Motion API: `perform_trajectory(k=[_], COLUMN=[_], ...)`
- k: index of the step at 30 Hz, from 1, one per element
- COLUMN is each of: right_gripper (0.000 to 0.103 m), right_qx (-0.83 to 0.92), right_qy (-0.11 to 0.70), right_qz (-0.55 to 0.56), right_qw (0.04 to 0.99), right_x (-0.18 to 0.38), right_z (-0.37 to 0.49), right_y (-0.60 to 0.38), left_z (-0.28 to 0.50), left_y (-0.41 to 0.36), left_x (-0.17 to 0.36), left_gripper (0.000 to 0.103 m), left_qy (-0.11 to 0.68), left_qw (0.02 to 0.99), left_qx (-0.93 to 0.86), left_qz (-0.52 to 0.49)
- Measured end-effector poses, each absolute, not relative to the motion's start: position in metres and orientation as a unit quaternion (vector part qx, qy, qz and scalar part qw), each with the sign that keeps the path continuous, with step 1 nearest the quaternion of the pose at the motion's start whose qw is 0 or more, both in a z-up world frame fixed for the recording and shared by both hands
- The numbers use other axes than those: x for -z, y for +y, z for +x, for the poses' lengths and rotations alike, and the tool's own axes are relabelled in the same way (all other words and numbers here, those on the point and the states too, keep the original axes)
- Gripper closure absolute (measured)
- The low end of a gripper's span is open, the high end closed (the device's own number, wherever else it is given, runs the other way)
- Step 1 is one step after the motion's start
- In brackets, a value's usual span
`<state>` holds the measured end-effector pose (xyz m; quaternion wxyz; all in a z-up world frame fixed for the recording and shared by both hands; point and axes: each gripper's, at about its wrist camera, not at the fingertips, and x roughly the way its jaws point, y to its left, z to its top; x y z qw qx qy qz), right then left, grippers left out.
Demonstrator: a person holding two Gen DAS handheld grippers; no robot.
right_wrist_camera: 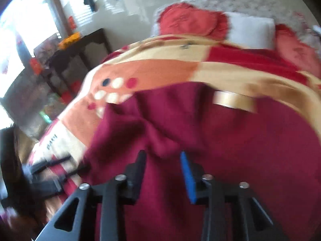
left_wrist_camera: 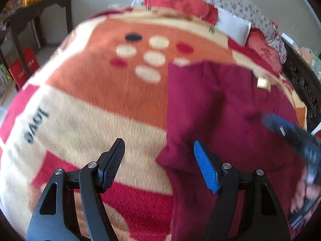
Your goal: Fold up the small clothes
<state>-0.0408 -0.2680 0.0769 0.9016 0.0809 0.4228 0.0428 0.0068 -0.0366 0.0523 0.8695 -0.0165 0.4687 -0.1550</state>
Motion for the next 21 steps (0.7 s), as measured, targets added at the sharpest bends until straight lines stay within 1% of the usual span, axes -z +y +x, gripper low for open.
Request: perform_trajectory(k=[2,5,7,9,10,12,14,15,21], right_gripper=[0.066,0.066,0.066,0.066,0.066,0.066,0.059,0.057,0.057], right_qx=[0.008,0.089,0.132,0.141,0.131,0.121,0.12,0.122,0.167], right_qy=[0.407,0.393,0.405,0.443,0.433,0.422,0.411,0.406,0.397], right_qz=[0.066,0.076,0.094,0.121,0.133,0.141,0.152,0.156,0.174], right_qw=[0.911,0.912,0.9,0.877,0.882,0.887,0.891,0.892,0.885], right_x=[-0.085,-0.086,-0.076,-0.056,-0.057,-0.067,-0.075,-0.078,-0.084], right_z=[-0.07,-0.106,-0.115,-0.114,-0.118,-0.127,-0.139,-0.146,-0.172], right_y=[-0.291,-0.336,-0.365,-0.39,-0.393,-0.392,-0.393,-0.396,-0.43], left_z=[0.01,0.016,0.02,0.022,0.02,0.016,0.012,0.008,-0.02], left_y=[-0.043,-0.053,-0.063,-0.069,-0.07,-0.07,-0.07,-0.07,-0.083], left_x=[-0.057,-0.051,-0.037,-0.024,-0.024,-0.029,-0.034,-0.038,-0.063], left_gripper=[0.031,0.031,0.031,0.03,0.03,0.03,0.031,0.031,0.031], left_qy=[0.464,0.472,0.489,0.504,0.495,0.497,0.501,0.5,0.478], left_qw=[0.871,0.867,0.859,0.851,0.857,0.856,0.854,0.855,0.862], left_qx=[0.158,0.158,0.15,0.145,0.143,0.14,0.137,0.138,0.167], left_qz=[-0.014,-0.013,0.006,0.018,0.019,0.025,0.022,0.018,0.03])
